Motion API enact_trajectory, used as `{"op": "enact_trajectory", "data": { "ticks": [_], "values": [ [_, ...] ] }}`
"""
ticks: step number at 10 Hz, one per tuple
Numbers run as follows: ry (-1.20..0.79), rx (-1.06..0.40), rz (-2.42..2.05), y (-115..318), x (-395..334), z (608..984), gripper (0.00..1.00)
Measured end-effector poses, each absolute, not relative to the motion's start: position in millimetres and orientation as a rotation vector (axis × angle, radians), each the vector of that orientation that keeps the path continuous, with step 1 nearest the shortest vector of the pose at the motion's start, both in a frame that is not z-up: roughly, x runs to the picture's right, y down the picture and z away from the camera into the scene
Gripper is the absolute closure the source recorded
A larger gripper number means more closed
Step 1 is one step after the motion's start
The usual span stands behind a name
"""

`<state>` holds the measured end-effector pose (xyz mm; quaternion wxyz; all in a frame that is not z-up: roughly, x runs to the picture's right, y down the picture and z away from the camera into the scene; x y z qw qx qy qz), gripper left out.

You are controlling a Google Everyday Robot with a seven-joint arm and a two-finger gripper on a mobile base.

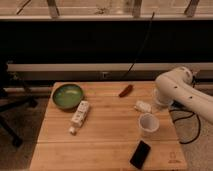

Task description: Place the white sponge in the ceramic cup

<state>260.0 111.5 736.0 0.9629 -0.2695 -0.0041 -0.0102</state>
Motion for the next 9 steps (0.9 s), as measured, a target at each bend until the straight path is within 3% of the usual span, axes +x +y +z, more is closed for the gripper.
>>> {"op": "enact_trajectory", "data": {
  "ticks": [7, 9],
  "values": [
    [-0.029, -0.520, -0.033, 61, 243, 762, 0.25],
    [-0.021, -0.552, -0.039, 68, 236, 786, 0.20]
  ]
}}
